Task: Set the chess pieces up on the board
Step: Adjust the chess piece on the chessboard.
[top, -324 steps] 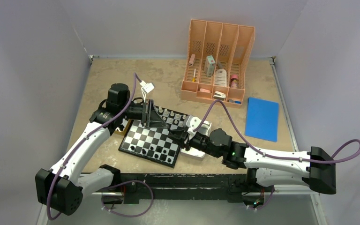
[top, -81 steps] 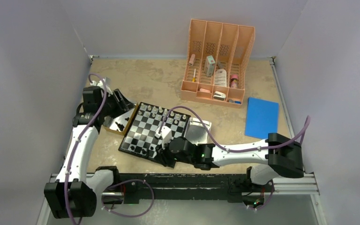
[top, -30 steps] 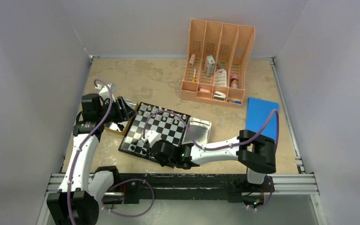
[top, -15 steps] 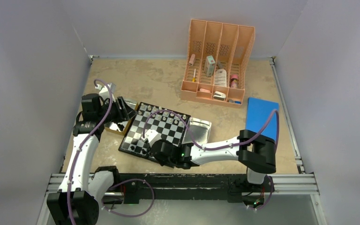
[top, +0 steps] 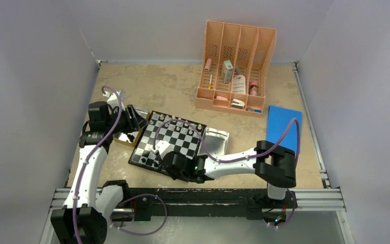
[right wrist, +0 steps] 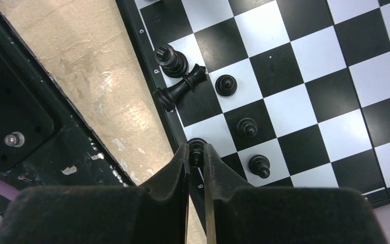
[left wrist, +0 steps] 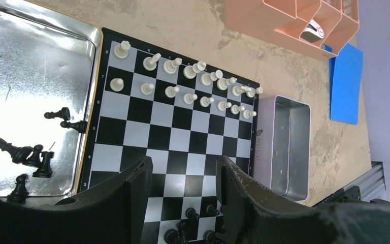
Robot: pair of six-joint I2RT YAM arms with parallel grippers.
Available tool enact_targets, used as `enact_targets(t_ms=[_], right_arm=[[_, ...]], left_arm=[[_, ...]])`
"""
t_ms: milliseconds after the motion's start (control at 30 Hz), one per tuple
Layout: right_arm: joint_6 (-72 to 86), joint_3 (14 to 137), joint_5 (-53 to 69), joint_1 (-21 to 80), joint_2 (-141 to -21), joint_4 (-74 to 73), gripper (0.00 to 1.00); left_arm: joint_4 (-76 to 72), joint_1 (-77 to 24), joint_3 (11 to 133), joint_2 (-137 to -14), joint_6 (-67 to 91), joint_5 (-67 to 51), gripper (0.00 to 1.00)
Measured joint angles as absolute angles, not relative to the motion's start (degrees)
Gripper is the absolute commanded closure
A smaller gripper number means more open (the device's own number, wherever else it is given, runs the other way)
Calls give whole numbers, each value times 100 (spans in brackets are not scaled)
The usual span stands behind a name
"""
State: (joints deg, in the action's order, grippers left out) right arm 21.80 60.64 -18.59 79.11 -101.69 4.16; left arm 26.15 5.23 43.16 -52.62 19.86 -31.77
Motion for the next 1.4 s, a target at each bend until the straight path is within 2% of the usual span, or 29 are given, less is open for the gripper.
enact_targets(t_ms=[733,1200,1400], right_arm=[[2211,6180,-2071,7913,-10339,377,86],[2314,6182,-2156,7913,-10346,318,69],[2362,6193,-2156,7913,-10346,294,66]], left_arm=[[2615,523,4316,-5271,1986,-3173,51],[2615,523,4316,-5271,1988,-3173,51],[2615,523,4316,-5271,1988,-3175,51]])
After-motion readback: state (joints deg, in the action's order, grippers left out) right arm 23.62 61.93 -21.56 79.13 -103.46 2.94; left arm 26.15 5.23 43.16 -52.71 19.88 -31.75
